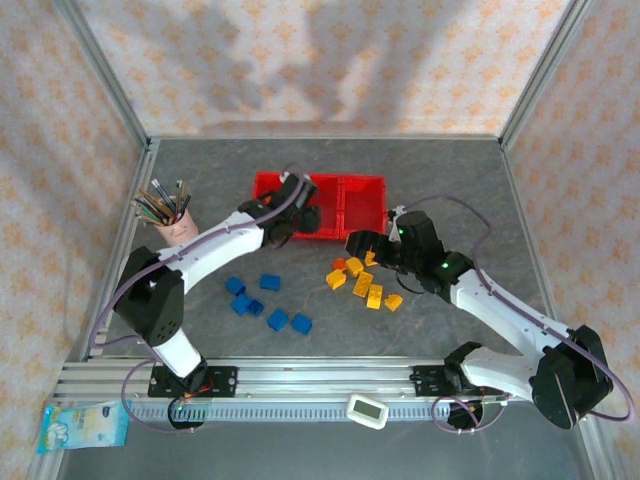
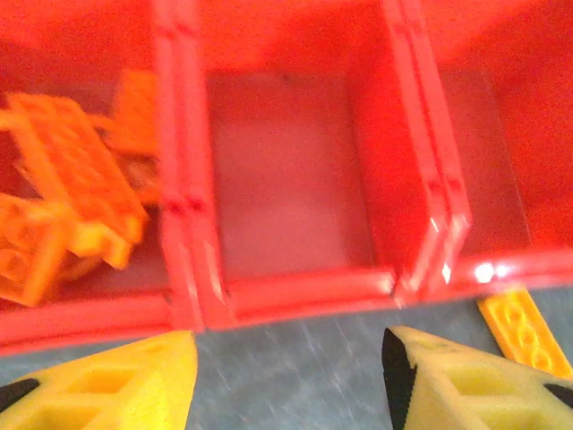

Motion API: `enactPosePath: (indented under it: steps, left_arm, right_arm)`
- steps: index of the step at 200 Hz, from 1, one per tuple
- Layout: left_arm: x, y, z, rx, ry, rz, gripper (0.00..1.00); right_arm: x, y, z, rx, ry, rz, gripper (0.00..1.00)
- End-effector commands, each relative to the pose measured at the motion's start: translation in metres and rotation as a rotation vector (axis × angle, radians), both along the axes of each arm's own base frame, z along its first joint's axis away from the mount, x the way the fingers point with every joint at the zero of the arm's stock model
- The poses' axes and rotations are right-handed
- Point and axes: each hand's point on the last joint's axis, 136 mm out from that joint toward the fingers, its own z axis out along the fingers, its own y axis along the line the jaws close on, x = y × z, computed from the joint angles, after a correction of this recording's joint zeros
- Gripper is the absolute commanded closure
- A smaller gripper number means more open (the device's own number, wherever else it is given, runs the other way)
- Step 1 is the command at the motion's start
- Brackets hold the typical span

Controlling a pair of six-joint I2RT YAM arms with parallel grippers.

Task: Sort the legos into containers by color
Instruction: Move the lego to the bottom-center of the table.

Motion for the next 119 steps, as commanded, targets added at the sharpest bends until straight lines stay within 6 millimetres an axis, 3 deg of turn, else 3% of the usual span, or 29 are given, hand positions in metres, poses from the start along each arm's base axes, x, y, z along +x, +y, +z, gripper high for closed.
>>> enactPosePath:
  steps: [1, 22, 82, 119]
  left_arm:
    - [-0.029, -0.021, -0.023, 0.007, 0.060, -0.089, 0.39]
    - [-0.042, -0.035, -0.043, 0.052, 0.086, -0.154, 0.36]
    - [-0.042, -0.052, -0.089, 0.116, 0.162, -0.237, 0.28]
    - [-0.033, -0.056, -0.097, 0.146, 0.163, -0.243, 0.25]
  right_arm:
    - [-0.004, -0.024, -0.011, -0.017, 0.039, -0.067, 0.00]
    - [-0.006, -0.037, -0.018, 0.018, 0.058, -0.099, 0.00]
    - [-0.013, -0.050, -0.017, 0.052, 0.053, -0.130, 0.00]
    - [-0.014, -0.052, -0.017, 0.056, 0.051, -0.134, 0.00]
